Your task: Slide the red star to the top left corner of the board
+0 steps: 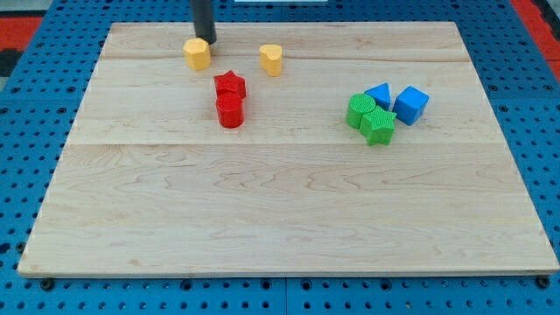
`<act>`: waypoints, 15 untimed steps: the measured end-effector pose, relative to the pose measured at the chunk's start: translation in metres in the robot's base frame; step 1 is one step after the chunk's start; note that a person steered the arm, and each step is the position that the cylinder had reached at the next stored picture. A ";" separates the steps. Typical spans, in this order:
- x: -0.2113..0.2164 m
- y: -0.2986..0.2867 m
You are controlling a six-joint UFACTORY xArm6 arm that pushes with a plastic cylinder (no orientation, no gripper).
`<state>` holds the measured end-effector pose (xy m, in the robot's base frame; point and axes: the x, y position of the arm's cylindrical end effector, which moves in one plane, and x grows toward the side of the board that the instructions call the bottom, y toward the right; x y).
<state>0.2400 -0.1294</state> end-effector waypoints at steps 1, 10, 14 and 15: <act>-0.016 -0.002; 0.106 -0.055; 0.066 -0.115; 0.062 -0.110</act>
<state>0.3025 -0.2396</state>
